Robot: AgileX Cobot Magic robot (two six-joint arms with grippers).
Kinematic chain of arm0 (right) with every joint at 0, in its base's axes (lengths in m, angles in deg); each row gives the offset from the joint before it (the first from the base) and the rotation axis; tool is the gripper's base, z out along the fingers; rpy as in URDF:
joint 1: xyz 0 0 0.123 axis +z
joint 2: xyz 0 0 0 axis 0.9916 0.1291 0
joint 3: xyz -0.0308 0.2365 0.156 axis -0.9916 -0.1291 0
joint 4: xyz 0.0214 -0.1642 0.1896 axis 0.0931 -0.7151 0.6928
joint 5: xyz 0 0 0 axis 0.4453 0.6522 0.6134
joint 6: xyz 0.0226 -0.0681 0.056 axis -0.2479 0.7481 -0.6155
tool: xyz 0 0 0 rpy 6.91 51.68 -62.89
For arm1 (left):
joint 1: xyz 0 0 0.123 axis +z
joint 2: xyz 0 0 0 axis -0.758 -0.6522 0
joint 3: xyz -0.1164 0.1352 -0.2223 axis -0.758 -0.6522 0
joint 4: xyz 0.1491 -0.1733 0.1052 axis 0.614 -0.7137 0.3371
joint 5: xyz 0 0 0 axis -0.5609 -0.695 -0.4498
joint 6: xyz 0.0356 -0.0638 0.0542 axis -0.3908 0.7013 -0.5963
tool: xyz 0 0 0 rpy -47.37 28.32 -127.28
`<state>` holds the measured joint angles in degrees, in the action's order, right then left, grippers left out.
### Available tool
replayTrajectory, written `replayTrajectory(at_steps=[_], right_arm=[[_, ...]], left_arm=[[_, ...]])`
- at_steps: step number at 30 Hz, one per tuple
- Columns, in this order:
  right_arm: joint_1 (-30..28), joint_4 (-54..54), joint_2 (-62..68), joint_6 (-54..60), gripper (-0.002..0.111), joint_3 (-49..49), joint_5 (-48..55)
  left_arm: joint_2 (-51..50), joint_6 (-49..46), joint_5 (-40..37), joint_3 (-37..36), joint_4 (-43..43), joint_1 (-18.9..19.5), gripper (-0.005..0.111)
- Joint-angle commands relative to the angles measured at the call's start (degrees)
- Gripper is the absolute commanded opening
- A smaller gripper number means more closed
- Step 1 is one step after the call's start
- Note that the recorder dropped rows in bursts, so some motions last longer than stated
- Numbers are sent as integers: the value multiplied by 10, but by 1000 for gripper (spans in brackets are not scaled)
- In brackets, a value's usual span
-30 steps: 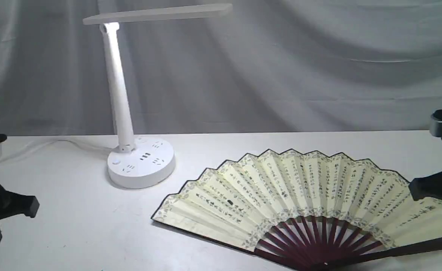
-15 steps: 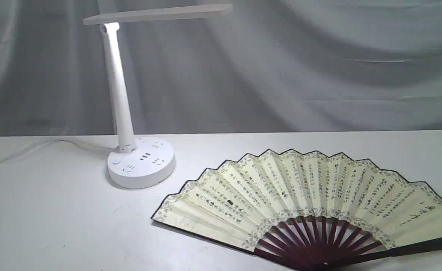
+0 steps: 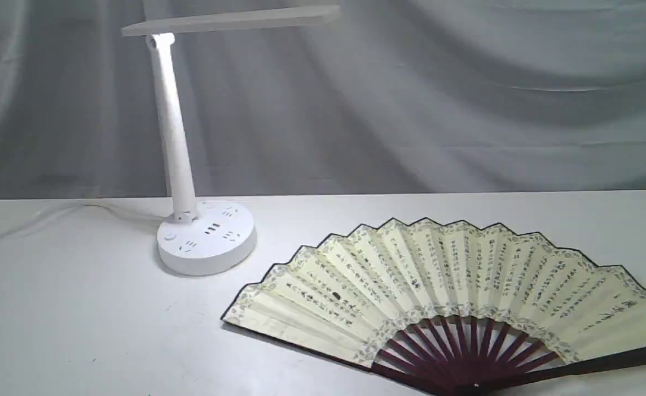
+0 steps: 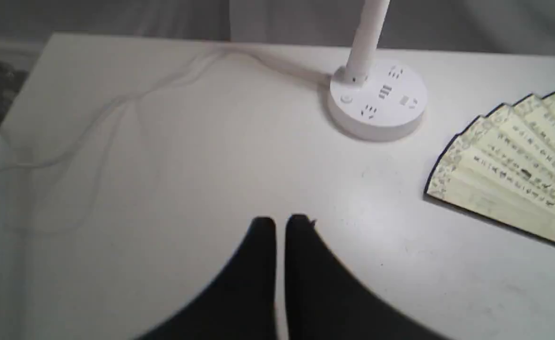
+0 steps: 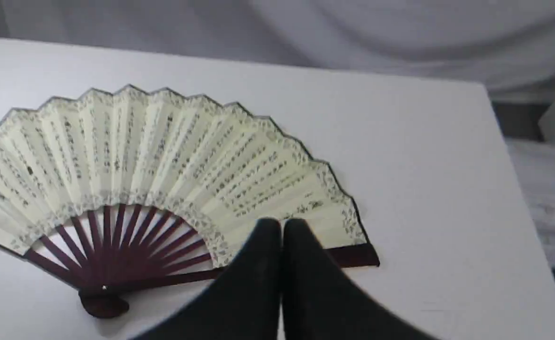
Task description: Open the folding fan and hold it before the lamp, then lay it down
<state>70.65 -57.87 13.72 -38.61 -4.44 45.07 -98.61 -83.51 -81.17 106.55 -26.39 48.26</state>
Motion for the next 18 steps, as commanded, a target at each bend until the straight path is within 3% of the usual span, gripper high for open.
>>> replayTrajectory(at_steps=[1, 11, 18], right_arm=[[-1, -10, -74, 7, 0, 3, 32], [-1, -32, -268, 2, 0, 3, 89], [-1, -28, -364, 0, 0, 0, 126]], left_arm=[[83, -1, -38, 0, 0, 1, 0], [285, -32, -85, 0, -4, 1, 0], [366, -31, -85, 0, -4, 1, 0]])
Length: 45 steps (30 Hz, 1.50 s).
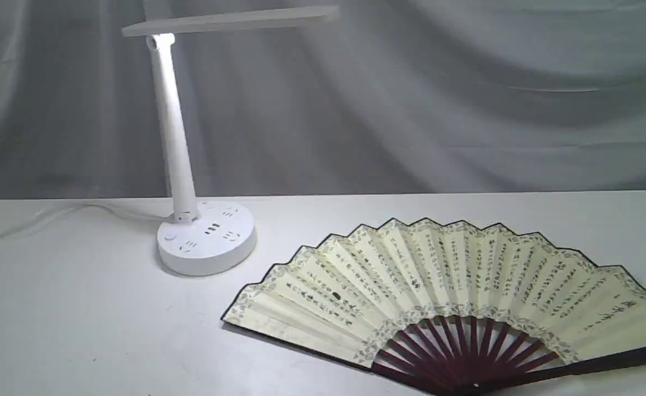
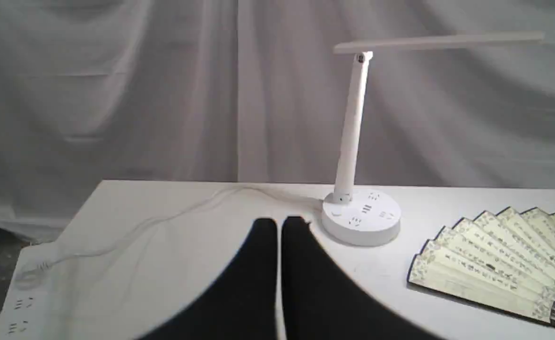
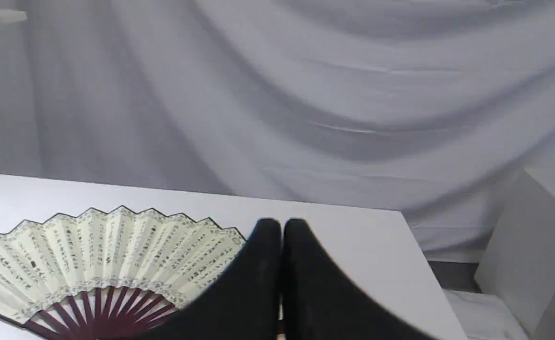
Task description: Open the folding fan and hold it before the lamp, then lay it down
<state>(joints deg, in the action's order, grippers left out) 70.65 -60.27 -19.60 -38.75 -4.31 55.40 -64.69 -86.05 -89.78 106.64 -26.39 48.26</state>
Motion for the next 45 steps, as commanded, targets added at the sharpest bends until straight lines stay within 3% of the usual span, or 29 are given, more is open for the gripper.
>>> replayTrajectory(at_steps=[1, 19, 23, 30, 36, 45], right_arm=[[-1, -6, -42, 3, 0, -2, 28], [42, -32, -58, -10, 0, -1, 45], [42, -32, -58, -22, 0, -33, 40], [42, -25, -58, -27, 0, -163, -114], [42, -20, -58, -33, 0, -301, -236], [42, -20, -58, -33, 0, -486, -499]], left_arm=[[41, -6, 1, -1, -4, 1, 0], [57, 27, 1, -6, -4, 1, 0], [57, 26, 69, -49, -5, 1, 0], [57, 25, 244, -220, -39, 1, 0], [57, 26, 446, -399, -43, 1, 0], [57, 26, 593, -578, -61, 1, 0]])
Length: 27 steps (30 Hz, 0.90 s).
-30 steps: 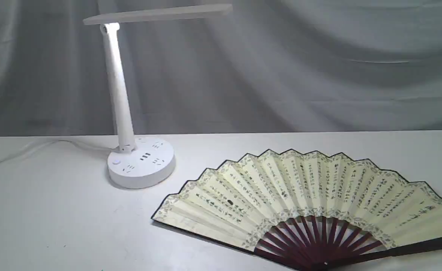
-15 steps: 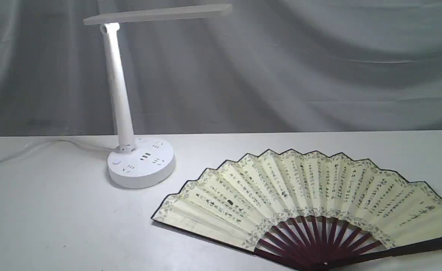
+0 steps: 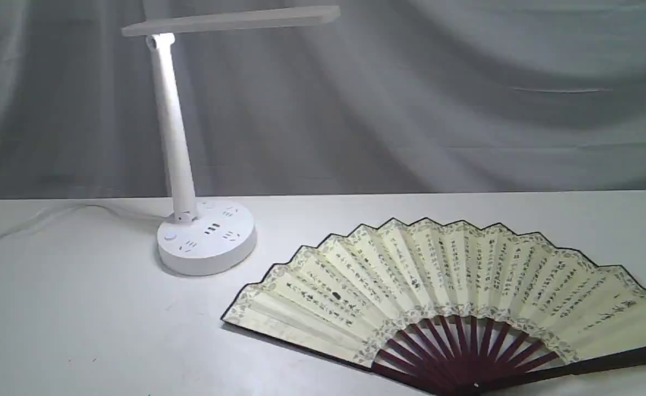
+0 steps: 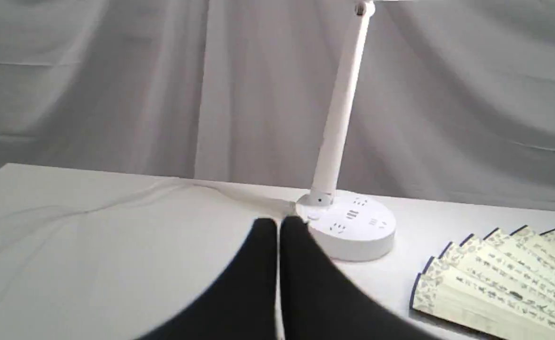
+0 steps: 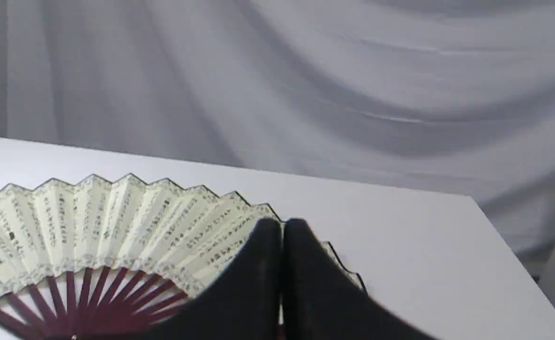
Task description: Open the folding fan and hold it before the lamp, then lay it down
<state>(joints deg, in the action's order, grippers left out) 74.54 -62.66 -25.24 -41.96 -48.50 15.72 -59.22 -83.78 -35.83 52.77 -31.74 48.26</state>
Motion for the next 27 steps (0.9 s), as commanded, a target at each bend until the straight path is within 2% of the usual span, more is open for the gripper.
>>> replayTrajectory(at_steps=[1, 5, 9, 11, 20, 27], right_arm=[[3, 5, -2, -1, 0, -53, -133], [3, 5, -2, -1, 0, -107, -192], [3, 8, -2, -1, 0, -158, -218], [3, 14, -2, -1, 0, -158, -174], [3, 37, -2, -2, 0, -158, -162], [3, 37, -2, -2, 0, -158, -147]], left_arm=[[2, 3, 67, -52, -7, 1, 0], [2, 2, 122, -84, -7, 1, 0], [2, -2, 121, -84, 8, 1, 0], [2, -2, 124, -84, 8, 1, 0], [2, 1, 127, -84, 8, 1, 0], [2, 0, 87, -84, 8, 1, 0]])
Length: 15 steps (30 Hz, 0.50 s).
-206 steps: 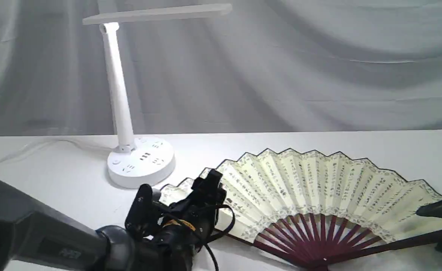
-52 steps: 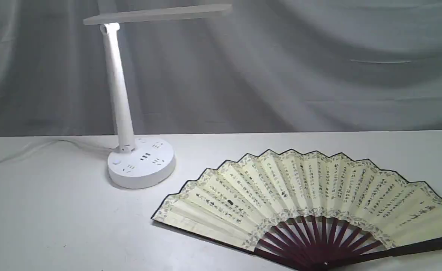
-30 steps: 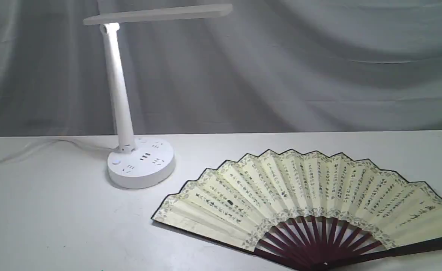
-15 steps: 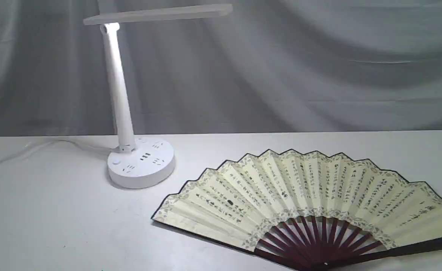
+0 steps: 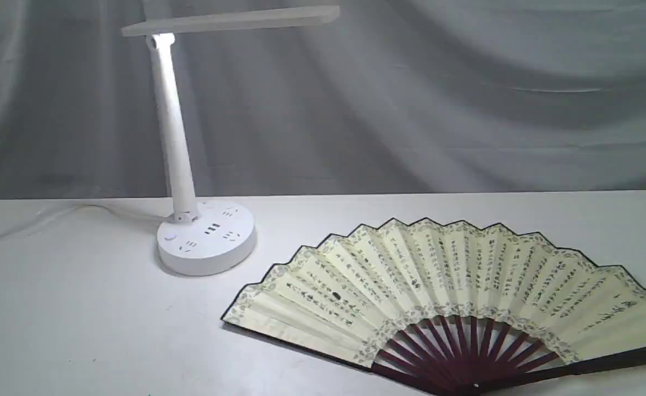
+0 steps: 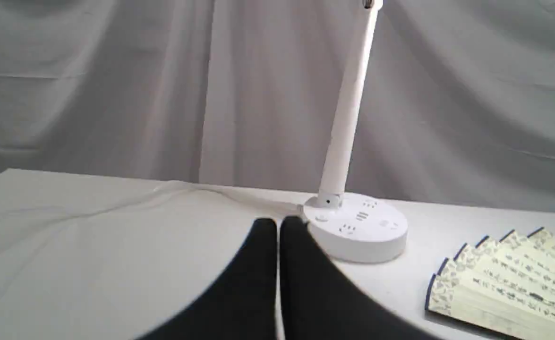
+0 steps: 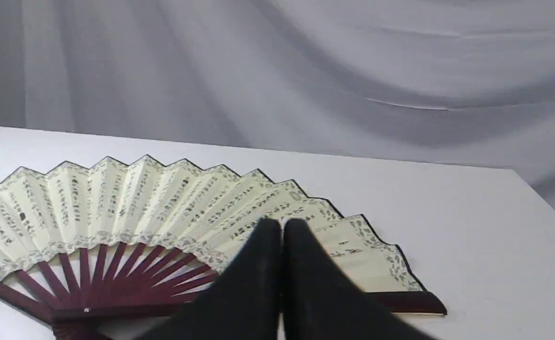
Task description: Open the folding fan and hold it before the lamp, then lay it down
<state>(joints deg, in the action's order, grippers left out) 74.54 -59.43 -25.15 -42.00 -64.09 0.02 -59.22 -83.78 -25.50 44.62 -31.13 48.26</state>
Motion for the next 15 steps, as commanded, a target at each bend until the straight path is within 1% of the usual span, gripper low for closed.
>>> replayTrajectory(at_steps=[1, 7, 15], right_arm=[[3, 5, -3, -1, 0, -2, 11], [3, 7, -3, -1, 0, -2, 12], [3, 7, -3, -3, 0, -2, 12]], left_arm=[[2, 0, -22, -3, 2, 1, 0], [2, 0, -50, -3, 2, 1, 0], [2, 0, -48, -3, 2, 1, 0]])
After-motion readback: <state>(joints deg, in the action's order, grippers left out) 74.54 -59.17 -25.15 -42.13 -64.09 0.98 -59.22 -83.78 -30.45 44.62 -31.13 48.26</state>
